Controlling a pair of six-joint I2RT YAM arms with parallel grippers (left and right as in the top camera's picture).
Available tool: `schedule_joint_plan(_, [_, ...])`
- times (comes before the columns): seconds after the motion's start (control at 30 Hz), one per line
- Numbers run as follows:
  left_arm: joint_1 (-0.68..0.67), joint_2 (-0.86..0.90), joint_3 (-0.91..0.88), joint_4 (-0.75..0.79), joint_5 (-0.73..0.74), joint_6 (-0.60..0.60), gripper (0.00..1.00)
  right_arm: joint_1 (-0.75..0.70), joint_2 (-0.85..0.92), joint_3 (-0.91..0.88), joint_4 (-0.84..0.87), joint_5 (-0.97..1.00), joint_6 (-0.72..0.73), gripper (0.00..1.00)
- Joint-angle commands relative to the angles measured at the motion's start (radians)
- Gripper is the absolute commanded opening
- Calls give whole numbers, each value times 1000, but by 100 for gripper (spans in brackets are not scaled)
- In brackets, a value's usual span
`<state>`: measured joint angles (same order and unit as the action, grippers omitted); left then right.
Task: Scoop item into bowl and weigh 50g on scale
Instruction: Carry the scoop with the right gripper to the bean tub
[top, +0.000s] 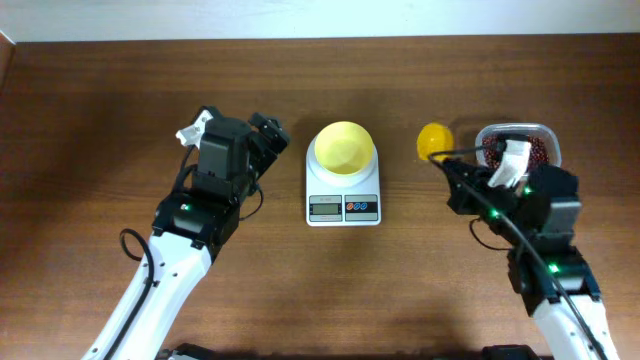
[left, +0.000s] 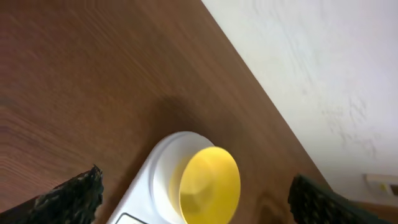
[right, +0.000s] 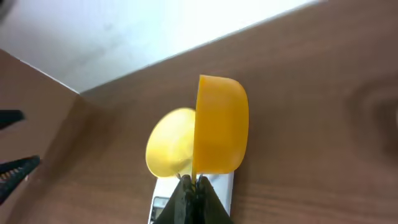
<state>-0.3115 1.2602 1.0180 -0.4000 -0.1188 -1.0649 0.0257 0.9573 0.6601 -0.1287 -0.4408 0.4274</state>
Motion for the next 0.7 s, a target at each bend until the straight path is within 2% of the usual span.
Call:
schedule_joint_plan(0.0, [5, -11, 2, 3, -64, 11, 99, -6, -26, 21, 52, -22, -141, 4])
schedule_joint_plan(0.23, [5, -11, 2, 2, -69, 12, 99, -6, 81, 35, 295, -19, -143, 4])
schedule_joint_plan(0.33, [5, -11, 2, 2, -69, 12, 99, -6, 162, 108, 299, -19, -143, 4])
schedule_joint_plan(0.43, [5, -11, 2, 2, -69, 12, 99, -6, 267, 250, 221, -19, -143, 4])
schedule_joint_plan(0.5, [5, -11, 2, 9, -78, 11, 99, -6, 348, 392, 94, -19, -143, 4])
schedule_joint_plan(0.6, [6, -11, 2, 88, -195, 14, 99, -7, 424, 560, -112, -3, -163, 4])
schedule_joint_plan(0.67, [34, -11, 2, 172, -222, 124, 99, -6, 436, 661, -323, 149, -178, 4])
